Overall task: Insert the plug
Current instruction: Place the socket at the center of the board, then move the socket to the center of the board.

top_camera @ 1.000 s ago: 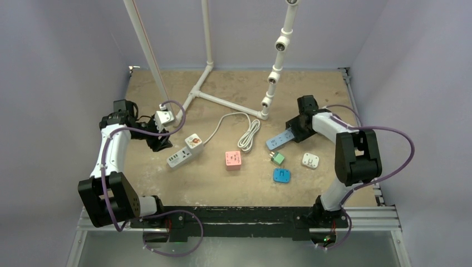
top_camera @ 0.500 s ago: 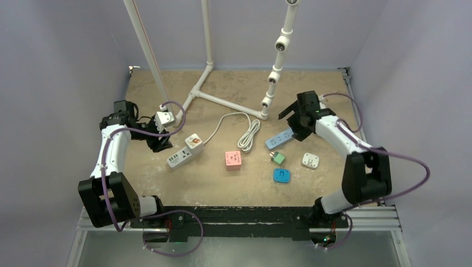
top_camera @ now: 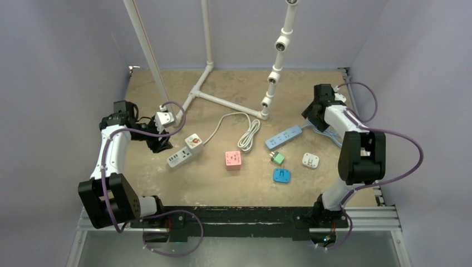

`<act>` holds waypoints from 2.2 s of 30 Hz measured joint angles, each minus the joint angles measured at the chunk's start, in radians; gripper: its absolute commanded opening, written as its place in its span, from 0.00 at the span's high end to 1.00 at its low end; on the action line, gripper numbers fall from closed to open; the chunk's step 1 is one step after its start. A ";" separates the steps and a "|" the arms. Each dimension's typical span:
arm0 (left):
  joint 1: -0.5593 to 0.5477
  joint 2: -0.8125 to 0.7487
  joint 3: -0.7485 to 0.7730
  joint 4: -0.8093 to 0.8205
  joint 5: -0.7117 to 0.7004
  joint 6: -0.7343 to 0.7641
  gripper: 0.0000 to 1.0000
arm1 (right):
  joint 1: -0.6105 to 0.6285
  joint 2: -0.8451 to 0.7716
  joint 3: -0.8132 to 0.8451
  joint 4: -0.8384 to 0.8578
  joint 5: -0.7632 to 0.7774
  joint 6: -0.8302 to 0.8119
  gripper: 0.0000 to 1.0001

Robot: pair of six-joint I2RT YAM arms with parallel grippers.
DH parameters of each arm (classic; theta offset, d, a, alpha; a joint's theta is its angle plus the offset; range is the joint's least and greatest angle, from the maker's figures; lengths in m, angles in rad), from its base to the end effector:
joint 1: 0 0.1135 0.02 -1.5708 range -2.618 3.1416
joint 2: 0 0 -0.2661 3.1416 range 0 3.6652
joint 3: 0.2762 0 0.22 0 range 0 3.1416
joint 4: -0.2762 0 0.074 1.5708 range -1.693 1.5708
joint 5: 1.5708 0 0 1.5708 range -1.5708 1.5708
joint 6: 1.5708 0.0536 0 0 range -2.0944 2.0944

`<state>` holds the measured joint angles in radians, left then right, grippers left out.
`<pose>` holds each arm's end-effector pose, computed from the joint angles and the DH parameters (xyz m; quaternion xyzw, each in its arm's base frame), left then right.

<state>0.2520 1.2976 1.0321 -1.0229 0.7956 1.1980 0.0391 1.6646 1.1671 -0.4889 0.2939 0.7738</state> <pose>0.2025 0.0126 0.2650 0.4643 0.7877 -0.2010 0.3514 0.3290 -0.0027 0.2256 0.3796 0.8689 -0.0161 0.3172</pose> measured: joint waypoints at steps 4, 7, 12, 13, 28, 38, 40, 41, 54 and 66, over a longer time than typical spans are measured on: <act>0.000 0.000 0.000 -0.007 0.000 0.000 0.42 | -0.061 0.040 0.000 -0.003 0.041 -0.023 0.35; 0.000 0.000 0.000 -0.008 0.000 0.003 0.42 | -0.086 0.036 -0.001 0.001 0.059 -0.036 0.47; 0.000 0.000 0.000 -0.008 0.000 0.003 0.42 | -0.086 0.008 -0.072 0.028 0.055 -0.034 0.53; 0.000 0.000 0.000 -0.008 0.000 0.003 0.42 | -0.085 0.000 -0.097 0.028 0.053 -0.033 0.53; 0.000 0.000 0.000 -0.011 0.000 0.019 0.43 | -0.085 -0.082 -0.172 -0.006 0.003 -0.029 0.91; 0.000 0.000 0.000 -0.011 0.000 0.018 0.43 | -0.119 0.018 0.104 0.026 0.033 -0.061 1.00; 0.000 0.000 0.000 -0.011 0.000 0.018 0.43 | -0.133 0.086 0.126 0.037 0.034 -0.061 1.00; 0.000 0.000 0.000 -0.011 0.000 0.018 0.43 | -0.137 0.111 0.127 0.040 0.033 -0.061 1.00; 0.000 0.000 0.010 -0.014 0.000 0.018 0.43 | -0.139 0.097 -0.104 0.080 0.020 -0.047 1.00; 0.000 0.000 0.032 -0.033 0.012 0.018 0.39 | -0.100 0.008 -0.172 0.065 0.029 -0.046 0.66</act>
<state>0.2516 1.2972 1.0637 -1.0557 0.8074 1.2160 -0.0605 1.6722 0.9947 -0.4236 0.3233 0.7280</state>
